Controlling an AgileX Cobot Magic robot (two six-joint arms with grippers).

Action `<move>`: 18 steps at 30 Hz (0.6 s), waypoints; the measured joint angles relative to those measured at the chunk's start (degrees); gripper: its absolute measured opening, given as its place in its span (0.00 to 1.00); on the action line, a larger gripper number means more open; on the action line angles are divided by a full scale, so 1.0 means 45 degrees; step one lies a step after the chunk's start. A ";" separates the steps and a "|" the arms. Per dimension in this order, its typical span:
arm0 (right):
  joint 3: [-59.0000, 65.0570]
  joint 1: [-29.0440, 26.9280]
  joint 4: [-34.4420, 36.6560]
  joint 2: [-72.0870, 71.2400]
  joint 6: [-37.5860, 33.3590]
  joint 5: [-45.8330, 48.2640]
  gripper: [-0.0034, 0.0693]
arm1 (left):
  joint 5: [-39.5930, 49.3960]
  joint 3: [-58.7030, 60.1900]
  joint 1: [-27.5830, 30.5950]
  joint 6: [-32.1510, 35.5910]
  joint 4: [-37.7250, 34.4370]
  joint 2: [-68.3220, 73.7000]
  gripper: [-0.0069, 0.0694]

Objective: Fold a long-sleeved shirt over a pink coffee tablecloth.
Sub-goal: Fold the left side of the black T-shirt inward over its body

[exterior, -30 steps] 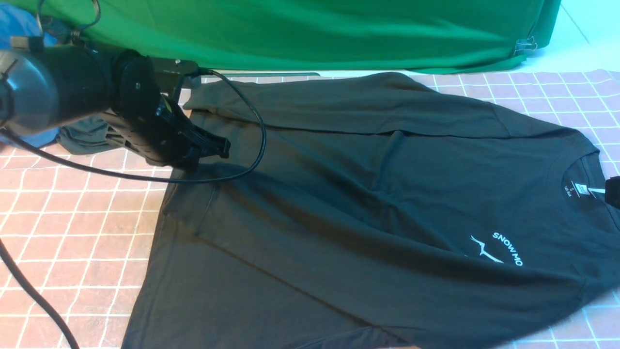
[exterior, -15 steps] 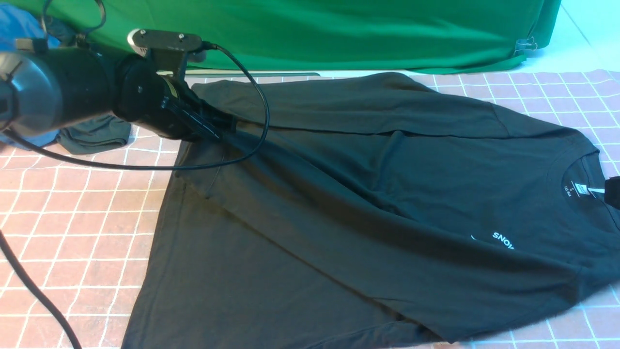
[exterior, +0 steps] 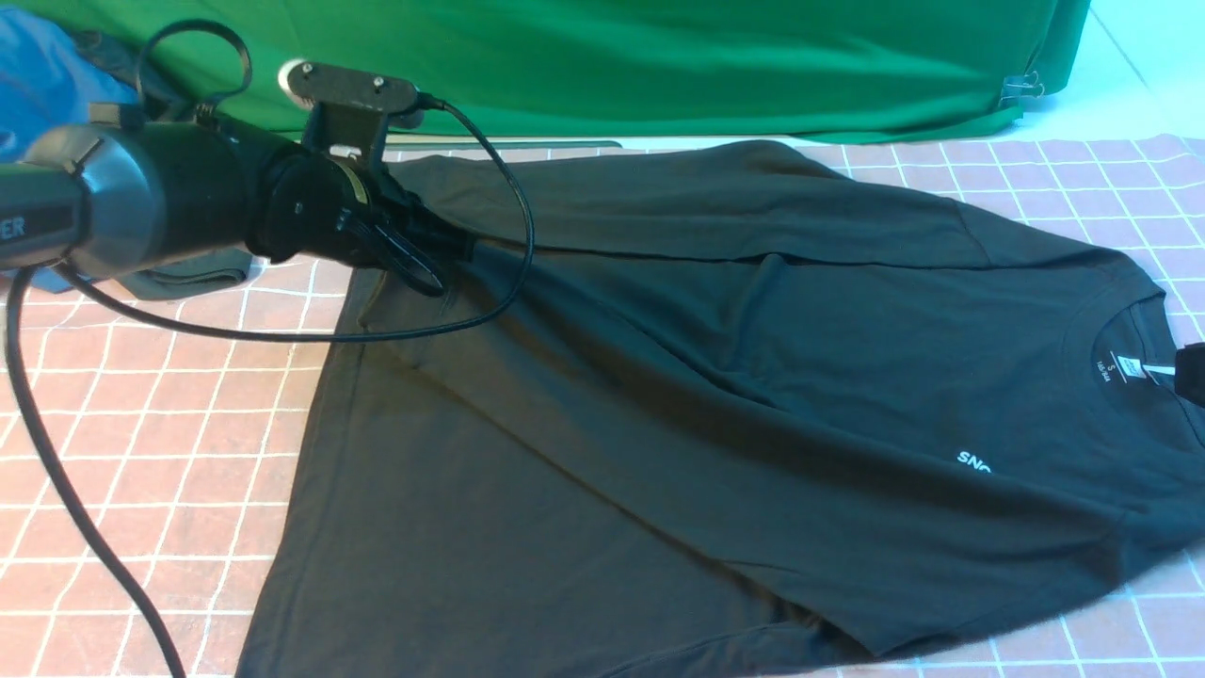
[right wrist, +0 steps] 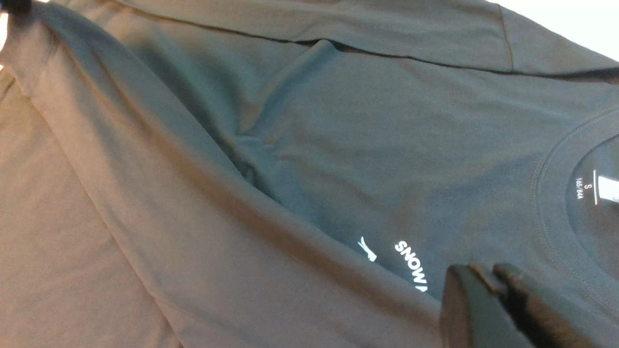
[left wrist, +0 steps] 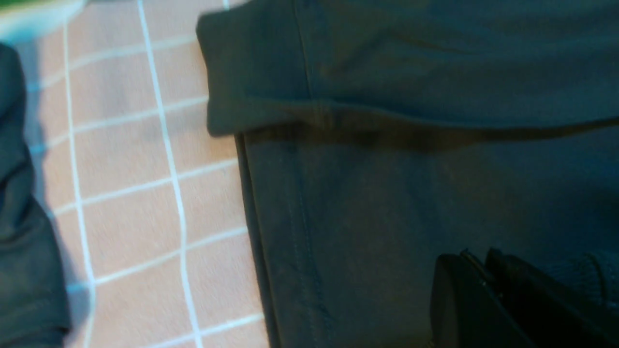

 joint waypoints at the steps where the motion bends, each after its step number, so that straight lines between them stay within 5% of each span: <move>1: 0.0000 0.0000 0.0000 0.0000 0.0000 0.0000 0.17 | -0.0024 0.0000 0.0000 0.0000 0.0070 0.0010 0.15; 18: 0.0343 0.0000 0.0010 0.0000 0.0135 0.0050 0.17 | -0.0861 0.0000 0.0382 -0.0535 0.0689 0.0613 0.17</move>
